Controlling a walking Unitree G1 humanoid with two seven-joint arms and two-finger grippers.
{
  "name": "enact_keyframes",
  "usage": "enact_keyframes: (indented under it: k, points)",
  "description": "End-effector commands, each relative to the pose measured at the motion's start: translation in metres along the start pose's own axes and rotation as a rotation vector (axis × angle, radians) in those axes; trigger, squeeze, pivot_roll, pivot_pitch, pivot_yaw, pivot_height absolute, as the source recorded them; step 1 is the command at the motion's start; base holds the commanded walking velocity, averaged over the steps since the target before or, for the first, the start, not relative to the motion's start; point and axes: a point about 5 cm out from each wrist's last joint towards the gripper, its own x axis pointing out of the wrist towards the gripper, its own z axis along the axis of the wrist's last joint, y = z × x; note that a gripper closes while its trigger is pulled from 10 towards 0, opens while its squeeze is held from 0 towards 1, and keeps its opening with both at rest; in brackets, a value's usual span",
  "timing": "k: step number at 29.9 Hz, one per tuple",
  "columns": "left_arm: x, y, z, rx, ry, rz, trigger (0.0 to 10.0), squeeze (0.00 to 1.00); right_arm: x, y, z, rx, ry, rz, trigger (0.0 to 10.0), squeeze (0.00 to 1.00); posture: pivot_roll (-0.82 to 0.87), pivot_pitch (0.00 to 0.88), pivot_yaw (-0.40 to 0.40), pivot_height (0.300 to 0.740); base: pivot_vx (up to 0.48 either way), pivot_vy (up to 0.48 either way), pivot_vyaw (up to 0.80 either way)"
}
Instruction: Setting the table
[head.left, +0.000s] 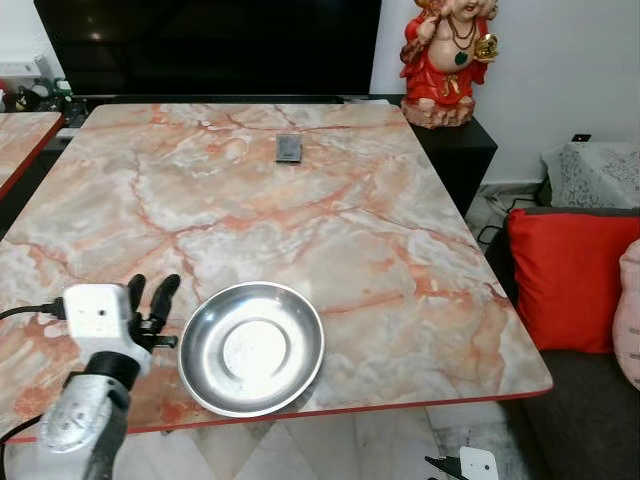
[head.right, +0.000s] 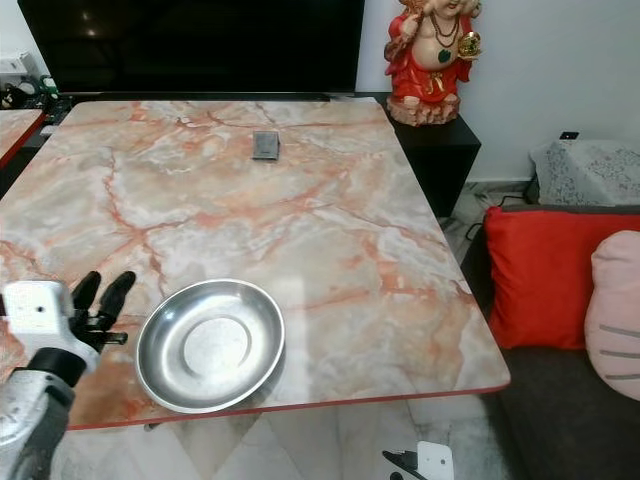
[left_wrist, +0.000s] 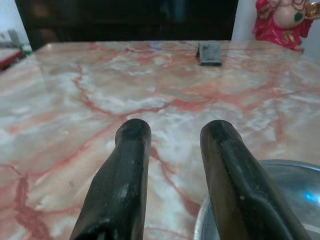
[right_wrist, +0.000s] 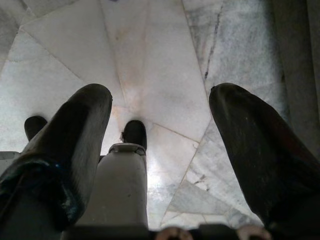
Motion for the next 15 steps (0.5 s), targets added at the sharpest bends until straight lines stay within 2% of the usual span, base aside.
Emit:
enact_keyframes:
  k: [1,7,10,15]
  points:
    - [-0.002,0.000,-0.001,0.030,-0.002,0.006,10.0,0.00,-0.002,-0.005,-0.008,0.007,0.021,-0.013,10.0,0.00,0.13,0.099,-0.047,0.740,0.000,0.000,0.00]
    - [-0.002,-0.003,-0.010,0.035,0.022,0.010,10.0,0.00,-0.002,-0.007,-0.007,-0.003,0.013,-0.016,10.0,0.00,0.12,0.092,-0.042,0.740,0.000,0.000,0.07]
    - [-0.002,-0.004,-0.012,0.032,0.026,0.012,10.0,0.00,-0.002,-0.009,-0.006,-0.002,0.008,-0.020,10.0,0.00,0.12,0.085,-0.041,0.740,0.000,0.000,0.74]
    - [-0.001,-0.006,-0.013,0.037,0.017,0.013,10.0,0.00,-0.002,-0.010,-0.006,0.009,0.009,-0.023,10.0,0.00,0.12,0.073,-0.039,0.740,0.000,0.256,0.67]
